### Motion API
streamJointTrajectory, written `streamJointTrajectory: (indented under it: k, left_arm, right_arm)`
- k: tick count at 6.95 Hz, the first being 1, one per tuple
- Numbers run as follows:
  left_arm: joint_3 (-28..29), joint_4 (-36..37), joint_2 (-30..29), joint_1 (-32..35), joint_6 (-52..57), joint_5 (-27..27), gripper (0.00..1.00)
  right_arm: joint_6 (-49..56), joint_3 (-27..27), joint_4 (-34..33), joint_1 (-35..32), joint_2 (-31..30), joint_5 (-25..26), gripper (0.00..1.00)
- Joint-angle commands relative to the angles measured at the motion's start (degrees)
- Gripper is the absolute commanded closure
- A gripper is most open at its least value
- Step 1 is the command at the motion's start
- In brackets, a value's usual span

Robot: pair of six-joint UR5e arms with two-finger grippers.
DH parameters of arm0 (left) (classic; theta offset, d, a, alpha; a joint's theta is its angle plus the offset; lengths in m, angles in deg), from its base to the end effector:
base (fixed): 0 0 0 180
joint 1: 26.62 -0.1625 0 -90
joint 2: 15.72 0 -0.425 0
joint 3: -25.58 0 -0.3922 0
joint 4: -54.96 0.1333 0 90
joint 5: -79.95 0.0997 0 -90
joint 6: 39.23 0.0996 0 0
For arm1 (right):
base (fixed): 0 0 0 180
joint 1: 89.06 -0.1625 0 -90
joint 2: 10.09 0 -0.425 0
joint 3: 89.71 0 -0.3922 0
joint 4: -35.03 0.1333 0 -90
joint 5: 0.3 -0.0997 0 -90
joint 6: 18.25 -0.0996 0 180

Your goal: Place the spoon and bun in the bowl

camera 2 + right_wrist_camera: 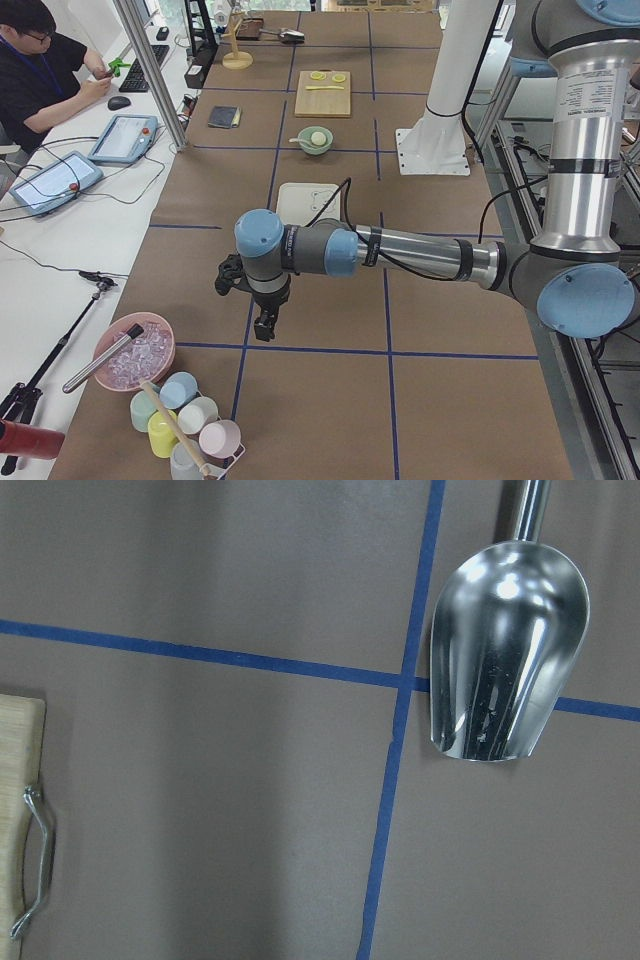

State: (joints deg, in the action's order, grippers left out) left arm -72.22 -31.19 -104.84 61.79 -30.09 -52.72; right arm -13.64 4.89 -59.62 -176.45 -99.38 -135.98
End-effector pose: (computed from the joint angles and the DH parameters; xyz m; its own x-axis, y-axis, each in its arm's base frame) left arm -0.0523 -0.4879 0.6080 0.7203 0.2145 -0.6597 -0.1439 0.9765 0.1604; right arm 0.0394 -0.4986 0.6196 0.6916 -0.1202 0.7122 0.1015 0.9924 0.0690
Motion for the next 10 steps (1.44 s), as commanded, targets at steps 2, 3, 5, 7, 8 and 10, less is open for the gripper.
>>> streamJointTrajectory:
  k: [2, 3, 5, 7, 8, 10]
  left_arm:
    - [0.3, -0.4, 0.5, 0.0, 0.0, 0.1, 0.00]
    - [0.3, -0.4, 0.5, 0.0, -0.1, 0.2, 0.00]
    - [0.5, -0.2, 0.6, 0.6, -0.4, 0.1, 0.00]
    - [1.7, -0.6, 1.7, 0.6, -0.2, 0.0, 0.00]
    - [1.7, -0.6, 1.7, 0.6, -0.1, 0.0, 0.00]
    - [1.7, -0.6, 1.7, 0.6, -0.3, 0.0, 0.00]
  right_arm:
    - [-0.5, -3.2, 4.3, -3.4, -1.2, -3.7, 0.00]
    - [-0.5, -3.2, 4.4, -4.2, -1.7, -4.7, 0.00]
    - [-0.5, -3.2, 4.4, -5.3, -1.9, -5.3, 0.00]
    - [-0.5, -3.2, 4.4, -5.8, -1.9, -5.3, 0.00]
    - [-0.5, -3.2, 4.4, -5.9, -1.9, -5.3, 0.00]
    - [-0.5, -3.2, 4.4, -5.9, -1.9, -5.3, 0.00]
